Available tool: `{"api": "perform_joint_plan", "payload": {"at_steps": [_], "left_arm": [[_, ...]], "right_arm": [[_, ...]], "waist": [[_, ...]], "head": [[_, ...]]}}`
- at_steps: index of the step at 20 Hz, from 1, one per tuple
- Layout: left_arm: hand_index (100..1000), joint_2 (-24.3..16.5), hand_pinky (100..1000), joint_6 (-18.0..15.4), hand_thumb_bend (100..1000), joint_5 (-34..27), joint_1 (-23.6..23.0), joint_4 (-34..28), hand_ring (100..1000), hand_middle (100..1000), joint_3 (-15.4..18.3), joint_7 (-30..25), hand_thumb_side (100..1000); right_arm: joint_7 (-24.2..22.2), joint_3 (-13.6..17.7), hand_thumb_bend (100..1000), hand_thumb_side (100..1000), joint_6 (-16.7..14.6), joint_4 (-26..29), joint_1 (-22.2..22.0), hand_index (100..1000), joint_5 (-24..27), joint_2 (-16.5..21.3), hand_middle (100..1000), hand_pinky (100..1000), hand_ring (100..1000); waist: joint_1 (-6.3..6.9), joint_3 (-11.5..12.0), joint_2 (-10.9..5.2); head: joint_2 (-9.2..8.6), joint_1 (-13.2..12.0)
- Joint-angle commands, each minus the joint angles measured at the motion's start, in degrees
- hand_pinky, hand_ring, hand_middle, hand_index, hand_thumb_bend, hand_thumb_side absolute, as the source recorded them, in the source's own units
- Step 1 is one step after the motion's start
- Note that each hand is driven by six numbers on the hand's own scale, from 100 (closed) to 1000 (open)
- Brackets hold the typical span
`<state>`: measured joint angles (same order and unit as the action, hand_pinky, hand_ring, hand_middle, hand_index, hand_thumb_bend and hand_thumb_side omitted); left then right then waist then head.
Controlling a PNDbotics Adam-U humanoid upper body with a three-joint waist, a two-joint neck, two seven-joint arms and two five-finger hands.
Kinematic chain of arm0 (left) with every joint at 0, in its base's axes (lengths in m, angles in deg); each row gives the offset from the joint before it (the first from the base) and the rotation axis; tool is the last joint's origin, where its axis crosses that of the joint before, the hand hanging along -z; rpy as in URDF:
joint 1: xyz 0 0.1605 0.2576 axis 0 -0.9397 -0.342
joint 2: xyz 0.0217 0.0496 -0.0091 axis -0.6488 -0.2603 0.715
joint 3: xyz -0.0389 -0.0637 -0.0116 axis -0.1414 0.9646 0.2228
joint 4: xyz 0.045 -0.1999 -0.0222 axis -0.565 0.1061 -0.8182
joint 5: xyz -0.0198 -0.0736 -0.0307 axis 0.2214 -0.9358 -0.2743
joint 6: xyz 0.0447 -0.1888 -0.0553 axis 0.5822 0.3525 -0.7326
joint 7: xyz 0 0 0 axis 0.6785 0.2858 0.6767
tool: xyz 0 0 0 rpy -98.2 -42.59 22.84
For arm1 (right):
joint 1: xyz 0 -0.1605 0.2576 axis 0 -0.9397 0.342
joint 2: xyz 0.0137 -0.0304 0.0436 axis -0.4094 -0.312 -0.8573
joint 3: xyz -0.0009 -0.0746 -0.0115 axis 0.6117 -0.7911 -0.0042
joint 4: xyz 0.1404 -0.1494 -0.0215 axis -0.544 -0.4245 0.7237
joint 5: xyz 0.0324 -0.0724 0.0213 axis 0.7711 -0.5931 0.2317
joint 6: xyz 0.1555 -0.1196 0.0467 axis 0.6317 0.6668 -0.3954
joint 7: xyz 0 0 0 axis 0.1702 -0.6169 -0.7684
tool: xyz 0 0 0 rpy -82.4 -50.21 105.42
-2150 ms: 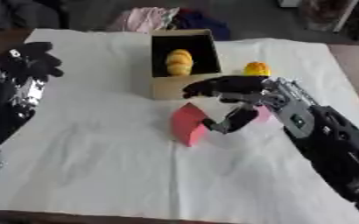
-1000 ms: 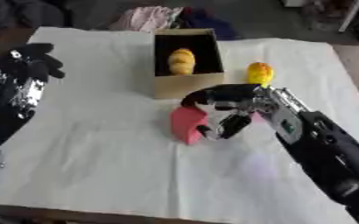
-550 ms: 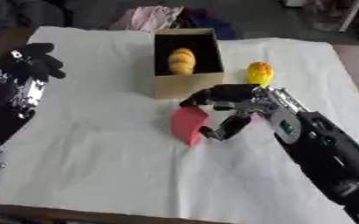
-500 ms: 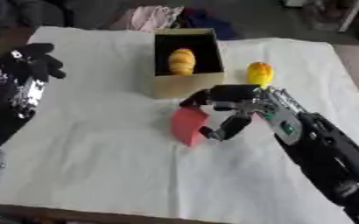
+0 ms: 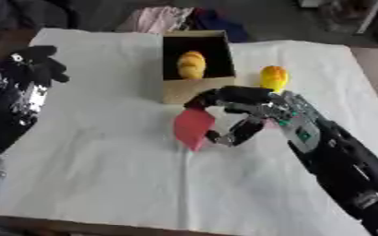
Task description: Pick up objects on the table and place them in the box.
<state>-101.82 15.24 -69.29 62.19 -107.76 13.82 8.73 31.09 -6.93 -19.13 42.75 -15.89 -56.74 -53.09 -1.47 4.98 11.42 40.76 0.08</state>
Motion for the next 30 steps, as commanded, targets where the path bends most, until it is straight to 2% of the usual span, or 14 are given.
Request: {"api": "perform_joint_plan", "payload": {"at_steps": [1,7,15,18,24,25,26,30], "left_arm": [[823,-0.67,841,-0.34,100,-0.17,0.49,-1.13,627,603,0.83,0.21,618],[823,-0.77,841,-0.59,100,-0.06,0.28,-1.13,627,603,1.31,0.72,615],[821,-0.54,841,-0.91,100,-0.18,0.47,-1.13,626,600,0.85,0.34,617],[821,-0.31,841,-1.21,100,-0.38,1.05,-1.13,625,600,0.30,-0.19,617],[819,0.47,840,-1.59,100,-1.02,3.01,-1.13,624,597,-1.04,-1.47,618],[819,0.55,840,-1.62,100,-1.09,3.27,-1.13,623,597,-1.24,-1.70,619],[819,0.63,840,-1.64,100,-1.16,3.50,-1.13,623,597,-1.44,-1.92,619],[818,0.74,841,-1.78,100,-1.34,4.09,-1.13,623,596,-1.84,-2.48,619]], "right_arm": [[-0.54,0.65,100,204,0.65,2.98,1.80,920,3.05,2.49,454,782,752],[0.39,3.93,100,201,4.06,5.32,2.98,924,5.57,5.46,459,788,754],[5.81,11.56,100,198,8.74,1.03,5.62,934,0.99,5.67,469,785,754],[8.18,14.95,100,199,10.58,-1.22,6.68,936,-1.34,4.97,477,782,754],[13.23,20.96,100,204,14.63,-4.78,8.09,944,-6.39,3.51,526,774,756],[14.10,21.64,100,130,15.44,-5.51,8.19,952,-7.26,3.15,563,773,760],[14.97,22.14,100,205,16.26,-6.28,8.26,954,-8.13,2.68,569,772,760],[18.51,22.19,100,198,18.30,-9.75,8.14,986,-13.08,0.34,654,785,782]], "waist": [[-0.42,-0.08,-0.47],[-0.53,-0.08,-0.75],[-1.02,0.65,-0.76],[-1.46,1.89,-0.50],[-2.63,6.09,0.14],[-2.81,6.76,0.24],[-2.97,7.36,0.33],[-3.37,8.79,0.75]], "head": [[0.05,-0.22],[0.04,-0.35],[-0.51,0.58],[-1.08,1.44],[-2.51,4.61],[-2.72,5.16],[-2.91,5.68],[-3.53,7.07]]}}
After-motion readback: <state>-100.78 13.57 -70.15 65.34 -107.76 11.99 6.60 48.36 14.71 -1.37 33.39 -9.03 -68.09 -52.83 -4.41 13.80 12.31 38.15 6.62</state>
